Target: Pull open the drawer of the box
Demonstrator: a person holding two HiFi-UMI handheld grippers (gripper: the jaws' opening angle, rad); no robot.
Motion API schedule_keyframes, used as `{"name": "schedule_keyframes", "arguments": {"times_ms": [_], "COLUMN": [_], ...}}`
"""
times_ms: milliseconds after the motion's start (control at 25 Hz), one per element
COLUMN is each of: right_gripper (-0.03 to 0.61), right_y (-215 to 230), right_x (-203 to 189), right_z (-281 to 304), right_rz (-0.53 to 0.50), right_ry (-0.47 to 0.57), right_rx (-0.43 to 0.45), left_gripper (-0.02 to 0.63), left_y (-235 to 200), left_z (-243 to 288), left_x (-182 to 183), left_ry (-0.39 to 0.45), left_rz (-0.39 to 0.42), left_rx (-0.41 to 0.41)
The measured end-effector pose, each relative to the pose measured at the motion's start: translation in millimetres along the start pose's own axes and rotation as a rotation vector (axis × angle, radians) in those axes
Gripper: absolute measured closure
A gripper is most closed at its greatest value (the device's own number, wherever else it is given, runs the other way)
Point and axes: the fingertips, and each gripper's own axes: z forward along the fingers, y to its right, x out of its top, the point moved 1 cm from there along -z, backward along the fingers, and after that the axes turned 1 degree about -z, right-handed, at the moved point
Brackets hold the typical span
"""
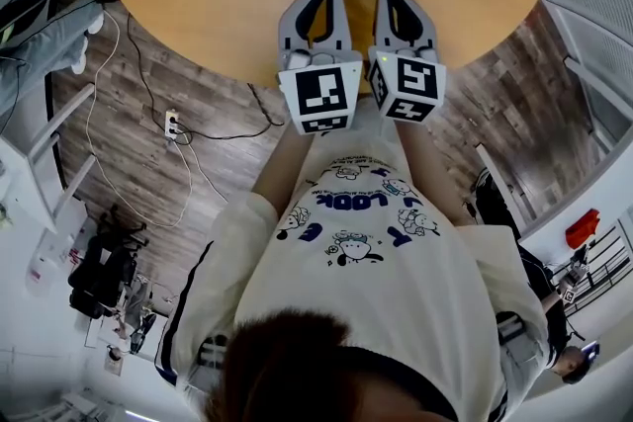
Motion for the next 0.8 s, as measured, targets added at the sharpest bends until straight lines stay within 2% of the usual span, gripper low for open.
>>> {"name": "schedule_keyframes", "arguments": {"times_ms": [800], "right_gripper": [0.528], "right_y": [0.3], "right_x": [-28.2], "right_z": [29.1], "right_rz": [0.031], "right_ry": [-0.094], "right_rx": [0.008], "left_gripper": [0.592], "left_y": [-15.8], "left_z": [10.6], "left_x": [-12.9], "left_ry": [-0.032], "left_rz": [-0.024], "left_rx": [0.012]}}
